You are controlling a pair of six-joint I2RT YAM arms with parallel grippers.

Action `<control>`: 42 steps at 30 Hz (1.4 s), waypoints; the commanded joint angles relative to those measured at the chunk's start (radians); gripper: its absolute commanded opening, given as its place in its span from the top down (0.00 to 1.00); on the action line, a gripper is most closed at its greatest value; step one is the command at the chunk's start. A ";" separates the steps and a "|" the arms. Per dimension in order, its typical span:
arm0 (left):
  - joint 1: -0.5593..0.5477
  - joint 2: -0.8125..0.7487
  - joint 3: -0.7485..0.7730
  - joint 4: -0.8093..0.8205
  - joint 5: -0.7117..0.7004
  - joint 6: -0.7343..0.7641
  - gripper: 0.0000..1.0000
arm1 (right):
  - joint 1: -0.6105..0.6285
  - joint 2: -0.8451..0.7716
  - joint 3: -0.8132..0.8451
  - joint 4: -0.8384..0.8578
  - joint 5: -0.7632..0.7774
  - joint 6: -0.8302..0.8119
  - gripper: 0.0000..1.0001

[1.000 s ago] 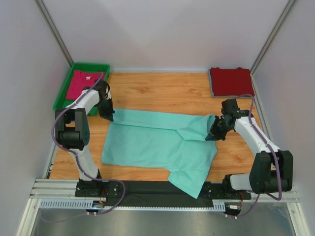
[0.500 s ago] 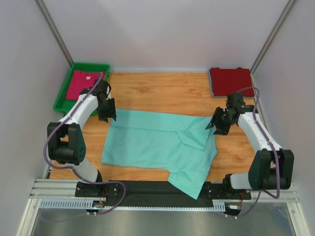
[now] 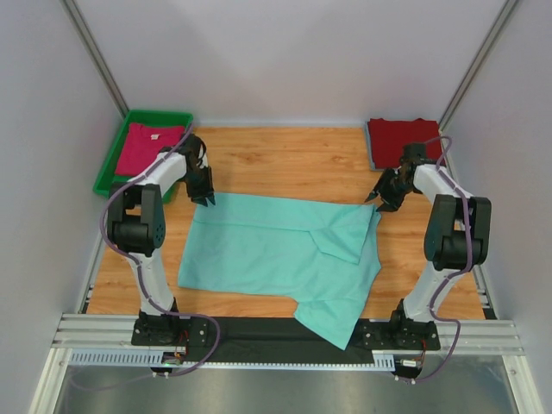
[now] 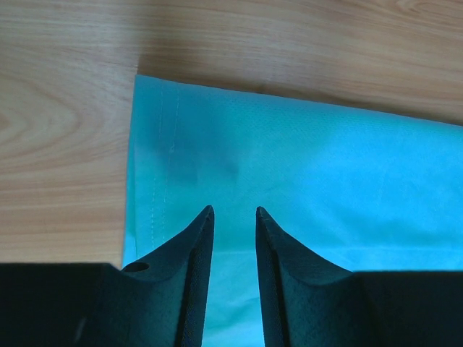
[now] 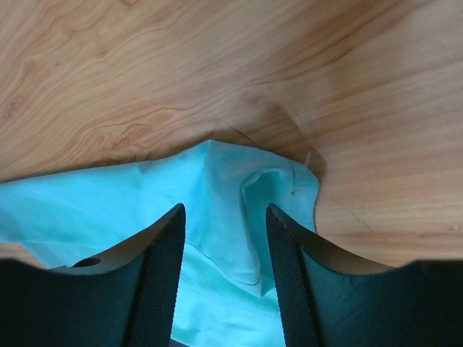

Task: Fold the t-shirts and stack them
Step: Fold the tshirt

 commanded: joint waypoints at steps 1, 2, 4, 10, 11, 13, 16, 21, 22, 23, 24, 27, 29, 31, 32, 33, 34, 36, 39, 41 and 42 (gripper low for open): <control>0.002 0.022 0.046 0.020 0.022 -0.016 0.64 | 0.002 0.036 0.048 0.043 -0.047 -0.006 0.52; 0.002 0.028 0.046 0.017 0.002 -0.015 0.64 | 0.002 0.044 0.045 0.045 -0.047 0.005 0.55; 0.003 0.050 0.051 0.003 -0.018 -0.013 0.64 | -0.001 0.057 0.035 0.054 -0.051 0.017 0.61; 0.035 0.106 0.057 -0.023 -0.050 -0.045 0.66 | -0.021 0.082 0.010 0.085 0.011 0.031 0.83; 0.040 0.119 0.063 -0.029 -0.049 -0.047 0.68 | -0.026 0.080 0.003 0.100 0.024 0.031 0.89; 0.051 0.146 0.071 -0.037 -0.046 -0.050 0.70 | -0.029 0.079 -0.014 0.158 0.036 0.034 0.96; 0.069 0.171 0.079 -0.040 -0.043 -0.059 0.70 | -0.029 0.109 -0.007 0.217 0.016 0.049 1.00; 0.092 0.177 0.089 -0.037 -0.018 -0.056 0.71 | -0.024 0.192 0.087 0.248 -0.002 0.008 0.99; 0.091 0.172 0.094 -0.045 -0.015 -0.051 0.71 | -0.024 0.224 0.123 0.225 0.008 -0.007 0.98; 0.089 0.163 0.091 -0.043 -0.005 -0.050 0.66 | -0.024 0.238 0.194 0.161 0.016 -0.032 0.97; 0.084 0.136 0.085 -0.045 0.002 -0.050 0.62 | -0.024 0.246 0.231 0.124 0.024 -0.044 0.88; 0.065 0.053 0.050 -0.057 0.038 -0.053 0.55 | -0.023 0.251 0.385 -0.120 0.161 -0.087 0.67; 0.051 -0.005 0.005 -0.062 0.081 -0.053 0.53 | -0.024 0.191 0.407 -0.256 0.206 -0.122 0.60; 0.022 -0.105 -0.059 -0.072 0.088 -0.051 0.52 | -0.013 0.101 0.322 -0.270 0.235 -0.135 0.58; 0.012 -0.145 -0.085 -0.069 0.086 -0.053 0.52 | 0.000 -0.001 0.282 -0.256 0.235 -0.142 0.58; 0.002 -0.223 -0.113 -0.063 0.083 -0.053 0.52 | 0.019 -0.048 0.242 -0.237 0.228 -0.158 0.56; -0.008 -0.263 -0.168 -0.057 0.083 -0.058 0.52 | 0.066 -0.089 0.160 -0.202 0.182 -0.156 0.55; -0.035 -0.362 -0.213 -0.039 0.100 -0.068 0.53 | 0.132 -0.172 0.083 -0.159 0.092 -0.129 0.51; -0.067 -0.455 -0.280 0.001 0.123 -0.081 0.54 | 0.272 -0.220 -0.054 -0.054 0.001 -0.129 0.46; -0.075 -0.482 -0.316 0.021 0.155 -0.091 0.55 | 0.381 -0.220 -0.100 -0.012 0.063 -0.173 0.45; -0.078 -0.493 -0.319 0.018 0.161 -0.105 0.55 | 0.413 -0.208 -0.105 -0.003 0.100 -0.193 0.46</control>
